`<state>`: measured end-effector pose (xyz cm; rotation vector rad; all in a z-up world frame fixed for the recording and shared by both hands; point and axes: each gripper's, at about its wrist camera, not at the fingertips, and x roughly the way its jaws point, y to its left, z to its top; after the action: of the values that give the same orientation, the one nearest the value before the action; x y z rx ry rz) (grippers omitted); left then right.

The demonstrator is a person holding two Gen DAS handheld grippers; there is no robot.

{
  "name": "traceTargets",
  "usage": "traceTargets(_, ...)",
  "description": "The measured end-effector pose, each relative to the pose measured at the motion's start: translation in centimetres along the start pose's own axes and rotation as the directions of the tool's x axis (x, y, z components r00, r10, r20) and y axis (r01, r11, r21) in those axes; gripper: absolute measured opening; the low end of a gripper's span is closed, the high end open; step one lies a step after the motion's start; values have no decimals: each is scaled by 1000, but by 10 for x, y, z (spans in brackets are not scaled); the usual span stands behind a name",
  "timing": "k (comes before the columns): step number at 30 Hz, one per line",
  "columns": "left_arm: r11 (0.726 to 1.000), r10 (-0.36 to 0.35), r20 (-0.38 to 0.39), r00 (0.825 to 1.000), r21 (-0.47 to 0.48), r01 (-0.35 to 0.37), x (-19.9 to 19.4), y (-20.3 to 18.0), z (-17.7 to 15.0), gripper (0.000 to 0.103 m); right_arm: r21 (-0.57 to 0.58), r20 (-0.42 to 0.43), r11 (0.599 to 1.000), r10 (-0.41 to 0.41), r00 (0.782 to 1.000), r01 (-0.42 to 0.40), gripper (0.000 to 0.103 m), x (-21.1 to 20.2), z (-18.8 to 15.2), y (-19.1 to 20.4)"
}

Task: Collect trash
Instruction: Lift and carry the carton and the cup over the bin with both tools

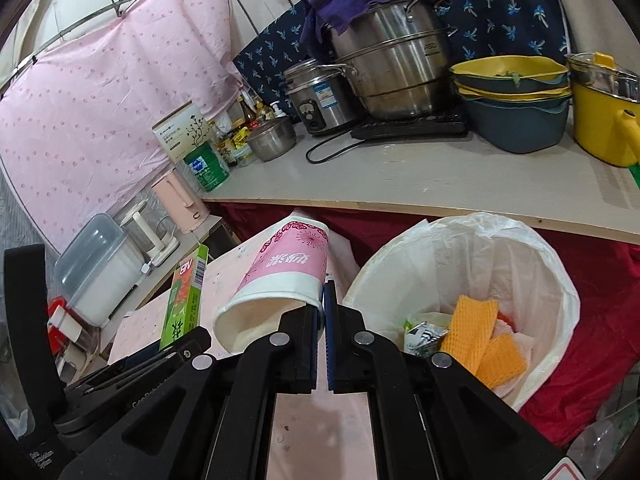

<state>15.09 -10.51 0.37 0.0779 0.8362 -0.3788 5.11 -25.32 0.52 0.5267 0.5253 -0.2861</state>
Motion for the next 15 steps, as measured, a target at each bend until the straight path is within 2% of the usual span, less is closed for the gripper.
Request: traceTargets(15,986,-94,2,996,141,92,-19,-82,-18,52,103,71,991,-93,993,86,3,-53,5,-76)
